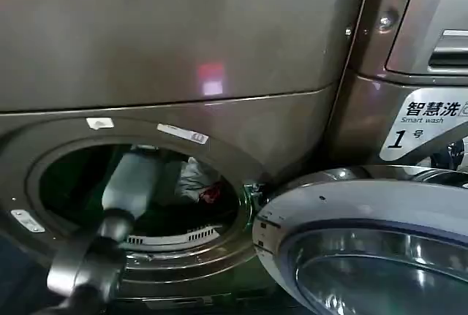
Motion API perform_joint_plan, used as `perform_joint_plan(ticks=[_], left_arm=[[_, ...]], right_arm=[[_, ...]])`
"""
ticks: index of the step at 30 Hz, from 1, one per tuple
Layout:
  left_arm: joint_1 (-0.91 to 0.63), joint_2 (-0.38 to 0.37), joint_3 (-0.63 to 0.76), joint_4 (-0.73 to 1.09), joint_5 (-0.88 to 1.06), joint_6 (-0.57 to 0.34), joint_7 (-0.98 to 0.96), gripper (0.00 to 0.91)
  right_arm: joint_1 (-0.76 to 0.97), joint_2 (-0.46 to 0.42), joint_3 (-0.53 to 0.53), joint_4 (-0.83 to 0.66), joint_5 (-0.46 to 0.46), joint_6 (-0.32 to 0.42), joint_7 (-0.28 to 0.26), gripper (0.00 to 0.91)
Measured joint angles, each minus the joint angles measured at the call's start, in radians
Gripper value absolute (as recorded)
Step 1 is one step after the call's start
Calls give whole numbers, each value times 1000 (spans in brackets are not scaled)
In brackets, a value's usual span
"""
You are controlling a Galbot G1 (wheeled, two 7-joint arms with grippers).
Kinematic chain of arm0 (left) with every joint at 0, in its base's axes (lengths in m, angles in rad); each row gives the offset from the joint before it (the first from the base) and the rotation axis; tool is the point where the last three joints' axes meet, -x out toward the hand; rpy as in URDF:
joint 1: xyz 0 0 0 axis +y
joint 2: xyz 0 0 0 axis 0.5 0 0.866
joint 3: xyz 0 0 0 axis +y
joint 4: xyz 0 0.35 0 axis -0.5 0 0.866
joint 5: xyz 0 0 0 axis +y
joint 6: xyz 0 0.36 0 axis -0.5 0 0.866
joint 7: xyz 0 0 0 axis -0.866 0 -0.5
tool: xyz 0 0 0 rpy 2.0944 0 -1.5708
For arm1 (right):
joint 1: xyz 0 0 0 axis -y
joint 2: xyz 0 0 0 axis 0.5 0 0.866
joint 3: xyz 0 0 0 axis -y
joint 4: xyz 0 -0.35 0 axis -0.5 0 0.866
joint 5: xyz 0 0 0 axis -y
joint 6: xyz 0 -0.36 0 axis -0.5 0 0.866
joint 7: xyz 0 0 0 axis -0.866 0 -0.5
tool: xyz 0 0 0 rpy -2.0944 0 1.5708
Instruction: Grasp the clothes from the dryer.
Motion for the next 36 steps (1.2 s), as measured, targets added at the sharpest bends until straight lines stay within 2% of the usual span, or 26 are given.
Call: perform_joint_plan(ticks=[10,22,23,24,25,26,27,28,36], left_arm=[[-75,-25,116,117,227,-71,102,907],[-90,-29,220,181,430,-119,150,887],[-89,-30,226,185,437,-120,152,694],[-87,-31,232,187,444,-121,154,432],[-85,-33,239,188,450,-122,156,296],[-84,-34,242,190,455,-122,159,102],[-82,-36,247,193,459,-122,161,34],[-82,-38,250,195,463,-123,162,0],[-76,-48,268,203,482,-128,168,0]], right_arm=[[-3,4,5,-3,0,1,-1,907],[-3,9,7,4,0,1,-1,907],[-3,10,7,4,0,1,-1,907],[-4,10,8,4,0,1,-1,907],[-4,10,8,3,0,1,-1,907],[-5,10,9,2,0,2,-1,907],[-6,10,10,2,0,2,-1,907],[-6,10,11,2,0,2,-1,907],[-7,12,10,-3,0,4,-1,907]])
